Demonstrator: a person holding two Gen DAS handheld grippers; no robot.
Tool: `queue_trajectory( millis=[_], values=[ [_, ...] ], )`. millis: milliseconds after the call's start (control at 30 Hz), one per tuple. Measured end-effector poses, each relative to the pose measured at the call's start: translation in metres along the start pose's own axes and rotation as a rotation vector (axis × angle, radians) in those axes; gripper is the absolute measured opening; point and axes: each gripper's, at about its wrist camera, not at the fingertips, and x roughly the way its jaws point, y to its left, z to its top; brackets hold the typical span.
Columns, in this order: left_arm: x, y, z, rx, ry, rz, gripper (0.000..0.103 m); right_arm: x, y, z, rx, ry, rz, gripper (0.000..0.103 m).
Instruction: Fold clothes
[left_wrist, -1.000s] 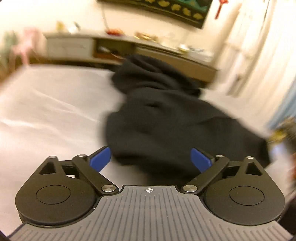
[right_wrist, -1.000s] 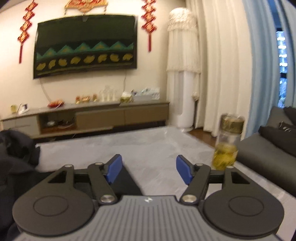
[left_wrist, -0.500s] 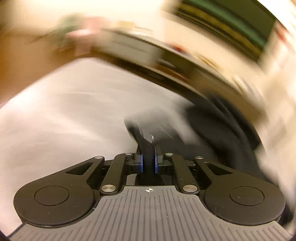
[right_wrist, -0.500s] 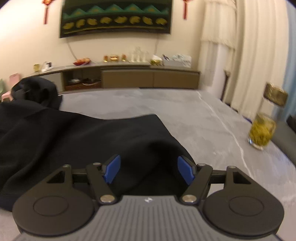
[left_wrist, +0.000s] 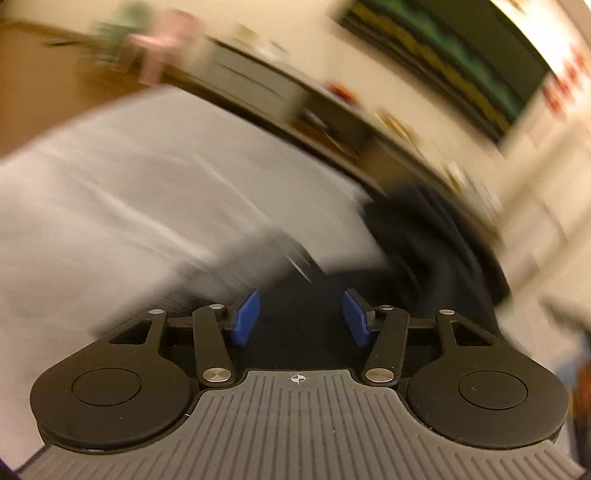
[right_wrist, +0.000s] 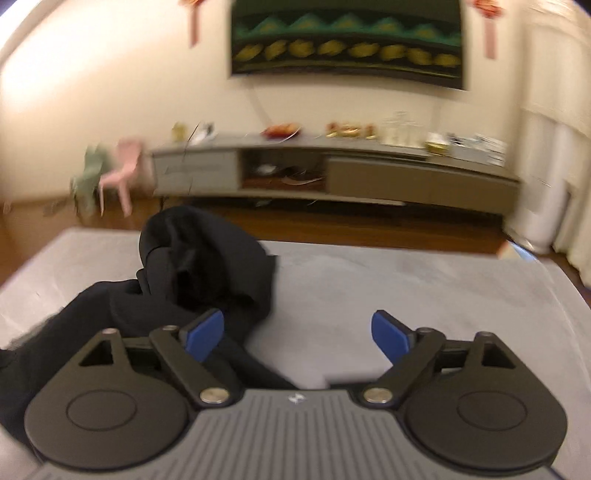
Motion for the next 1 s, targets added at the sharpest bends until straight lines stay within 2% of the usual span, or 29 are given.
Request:
queue_trajectory(
  millis=[100,133,167,200,267,300,367,433,500,533,567,600,633,700,767,800,833,867,900,933,1000],
  values=[
    [0.021,-0.001,-0.013,0.032,0.083,0.012,0.044,0.076,0.026,0.018,-0.041,0.103,-0.010,0.088],
    [0.027,0.003,-0.016,0.029,0.099,0.019,0.042,0.096,0.032,0.019,-0.037,0.148,0.002,0.071],
    [0.033,0.007,-0.016,0.028,0.101,0.013,0.042,0.101,0.034,0.024,-0.032,0.160,0.022,0.020],
    [0.038,0.010,-0.016,0.025,0.105,0.007,0.042,0.100,0.036,0.031,-0.027,0.160,0.044,0.006],
    [0.041,0.017,-0.015,0.014,0.118,-0.012,0.041,0.098,0.039,0.044,-0.016,0.158,0.087,0.003],
    [0.041,0.019,-0.015,0.009,0.124,-0.019,0.041,0.076,0.041,0.055,-0.059,0.087,0.076,0.003],
    [0.039,0.017,-0.014,0.013,0.129,-0.009,0.036,0.009,0.047,0.079,-0.212,-0.133,0.002,0.003],
    [0.042,0.017,-0.012,0.015,0.129,0.009,0.035,-0.073,0.063,0.073,-0.520,-0.435,-0.170,0.003],
    [0.033,0.011,-0.014,0.022,0.126,0.021,0.035,-0.116,0.069,0.045,-0.837,-0.619,-0.475,0.004],
    [0.032,0.009,-0.015,0.024,0.125,0.027,0.035,-0.125,0.063,0.027,-0.949,-0.662,-0.605,0.004],
    [0.030,0.009,-0.014,0.024,0.125,0.032,0.035,-0.124,0.050,0.010,-1.001,-0.638,-0.676,0.005],
    [0.028,0.008,-0.015,0.025,0.124,0.037,0.035,-0.120,0.035,-0.008,-1.035,-0.591,-0.729,0.005],
    [0.027,0.007,-0.016,0.027,0.124,0.043,0.035,-0.109,0.017,-0.027,-1.046,-0.486,-0.763,0.006],
    [0.023,0.005,-0.019,0.031,0.122,0.054,0.036,-0.074,-0.034,-0.065,-0.941,-0.191,-0.783,0.007],
    [0.015,0.003,-0.023,0.043,0.120,0.065,0.036,-0.046,-0.087,-0.099,-0.699,0.087,-0.736,0.012],
    [0.011,0.002,-0.026,0.048,0.118,0.072,0.036,-0.044,-0.106,-0.112,-0.529,0.144,-0.682,0.013],
    [0.008,0.001,-0.028,0.056,0.117,0.080,0.040,-0.048,-0.122,-0.124,-0.345,0.167,-0.616,0.020],
    [0.004,-0.001,-0.029,0.068,0.116,0.089,0.047,-0.057,-0.132,-0.132,-0.167,0.153,-0.540,0.034],
    [-0.001,-0.003,-0.027,0.080,0.103,0.091,0.049,-0.069,-0.137,-0.139,-0.012,0.117,-0.473,0.042],
    [-0.008,-0.006,-0.021,0.087,0.077,0.086,0.052,-0.081,-0.139,-0.144,0.100,0.082,-0.434,0.054],
    [-0.018,-0.009,-0.005,0.091,0.022,0.061,0.057,-0.100,-0.127,-0.142,0.218,0.016,-0.396,0.055]
  ],
)
